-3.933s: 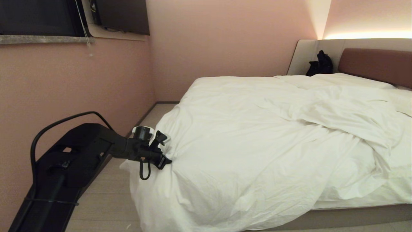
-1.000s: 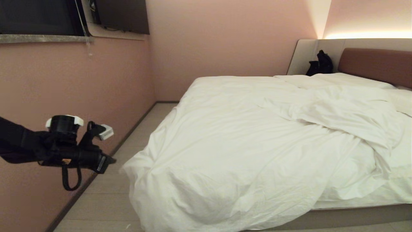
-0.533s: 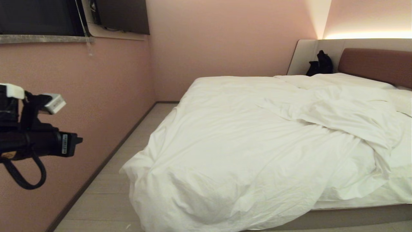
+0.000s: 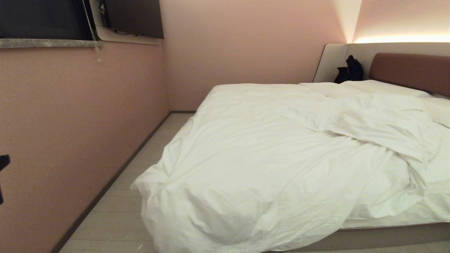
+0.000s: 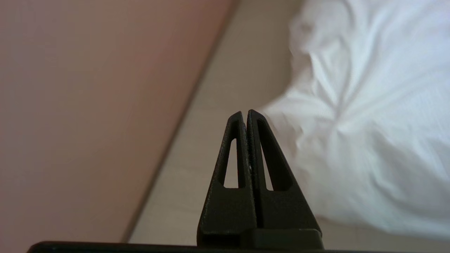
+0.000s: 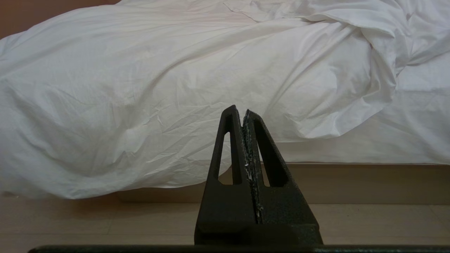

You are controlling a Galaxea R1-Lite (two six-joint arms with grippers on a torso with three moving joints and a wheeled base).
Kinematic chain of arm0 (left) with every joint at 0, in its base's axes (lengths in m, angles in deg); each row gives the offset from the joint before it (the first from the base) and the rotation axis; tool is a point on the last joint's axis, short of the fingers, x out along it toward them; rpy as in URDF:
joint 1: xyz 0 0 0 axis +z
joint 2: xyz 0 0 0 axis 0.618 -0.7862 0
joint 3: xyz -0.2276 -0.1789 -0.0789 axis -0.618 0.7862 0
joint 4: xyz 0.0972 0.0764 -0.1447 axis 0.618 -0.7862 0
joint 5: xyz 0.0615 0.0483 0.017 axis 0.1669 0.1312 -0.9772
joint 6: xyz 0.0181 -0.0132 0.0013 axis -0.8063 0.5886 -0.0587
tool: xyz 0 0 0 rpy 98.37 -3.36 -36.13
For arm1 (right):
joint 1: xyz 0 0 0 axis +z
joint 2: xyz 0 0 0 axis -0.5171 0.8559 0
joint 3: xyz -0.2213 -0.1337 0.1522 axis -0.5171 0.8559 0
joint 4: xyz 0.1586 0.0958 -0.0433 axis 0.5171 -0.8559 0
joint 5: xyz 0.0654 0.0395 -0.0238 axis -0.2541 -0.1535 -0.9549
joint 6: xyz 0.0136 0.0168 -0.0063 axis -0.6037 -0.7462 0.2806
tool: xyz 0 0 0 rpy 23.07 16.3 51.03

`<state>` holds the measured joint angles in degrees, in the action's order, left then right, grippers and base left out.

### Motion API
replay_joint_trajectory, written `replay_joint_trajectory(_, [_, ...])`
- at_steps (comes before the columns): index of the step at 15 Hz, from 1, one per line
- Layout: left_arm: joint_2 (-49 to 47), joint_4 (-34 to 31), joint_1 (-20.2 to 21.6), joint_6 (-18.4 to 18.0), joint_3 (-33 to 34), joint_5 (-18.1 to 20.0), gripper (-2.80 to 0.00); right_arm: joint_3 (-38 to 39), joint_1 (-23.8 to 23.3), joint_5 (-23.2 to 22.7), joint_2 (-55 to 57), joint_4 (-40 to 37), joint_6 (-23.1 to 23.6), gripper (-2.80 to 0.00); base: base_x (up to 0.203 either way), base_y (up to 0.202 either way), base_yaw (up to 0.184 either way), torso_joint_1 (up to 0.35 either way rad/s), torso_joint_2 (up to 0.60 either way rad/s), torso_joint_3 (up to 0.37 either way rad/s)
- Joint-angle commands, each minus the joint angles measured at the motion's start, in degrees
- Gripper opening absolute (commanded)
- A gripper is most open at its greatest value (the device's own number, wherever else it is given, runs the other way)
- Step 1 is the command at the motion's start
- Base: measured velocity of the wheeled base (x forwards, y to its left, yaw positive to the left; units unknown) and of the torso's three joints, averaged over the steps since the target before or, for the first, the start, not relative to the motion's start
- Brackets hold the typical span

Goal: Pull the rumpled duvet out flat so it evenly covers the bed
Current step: Hold the folded corner of the quilt

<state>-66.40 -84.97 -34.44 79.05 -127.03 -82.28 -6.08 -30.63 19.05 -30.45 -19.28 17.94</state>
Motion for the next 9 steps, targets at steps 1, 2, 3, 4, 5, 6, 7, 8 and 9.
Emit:
replay_joint_trajectory(1, [11.8, 0.0, -3.5, 0.7, 2.1, -6.1, -2.80, 0.0, 0.0, -0.1, 0.0, 0.0, 0.0, -2.80, 0.000, 0.000, 0.000, 0.000, 0.00, 0.000])
replay_joint_trajectory(2, [14.1, -0.2, -4.5, 2.3, 2.6, -8.6, -2.80, 0.0, 0.0, -0.1, 0.0, -0.1, 0.0, -2.80, 0.000, 0.000, 0.000, 0.000, 0.00, 0.000])
replay_joint_trajectory(3, [16.1, -0.5, -5.1, 3.8, 2.8, -10.0, -2.80, 0.0, 0.0, -0.1, 0.0, -0.1, 0.1, -2.80, 0.000, 0.000, 0.000, 0.000, 0.00, 0.000])
replay_joint_trajectory(4, [18.1, -0.6, -5.4, 4.8, 2.9, -10.4, -2.80, 0.0, 0.0, -0.1, 0.0, 0.0, 0.0, -2.80, 0.000, 0.000, 0.000, 0.000, 0.00, 0.000])
replay_joint_trajectory(5, [20.7, -0.6, -5.4, 5.8, 3.1, -10.5, -2.80, 0.0, 0.0, 0.0, 0.0, -0.1, 0.0, -2.80, 0.000, 0.000, 0.000, 0.000, 0.00, 0.000])
replay_joint_trajectory(6, [23.4, -0.6, -5.2, 6.4, 3.7, -10.2, -2.80, 0.0, 0.0, 0.0, 0.0, -0.1, 0.1, -2.80, 0.000, 0.000, 0.000, 0.000, 0.00, 0.000])
replay_joint_trajectory(7, [25.6, -0.4, -4.7, 6.7, 4.5, -10.0, -2.80, 0.0, 0.0, -0.1, 0.0, 0.0, 0.0, -2.80, 0.000, 0.000, 0.000, 0.000, 0.00, 0.000])
replay_joint_trajectory(8, [27.9, -0.2, -4.3, 6.7, 5.6, -9.8, -2.80, 0.0, 0.0, -0.1, 0.0, 0.0, 0.0, -2.80, 0.000, 0.000, 0.000, 0.000, 0.00, 0.000])
replay_joint_trajectory(9, [30.2, -0.2, -4.0, 6.7, 7.1, -8.9, -2.80, 0.0, 0.0, -0.1, 0.0, 0.0, 0.0, -2.80, 0.000, 0.000, 0.000, 0.000, 0.00, 0.000])
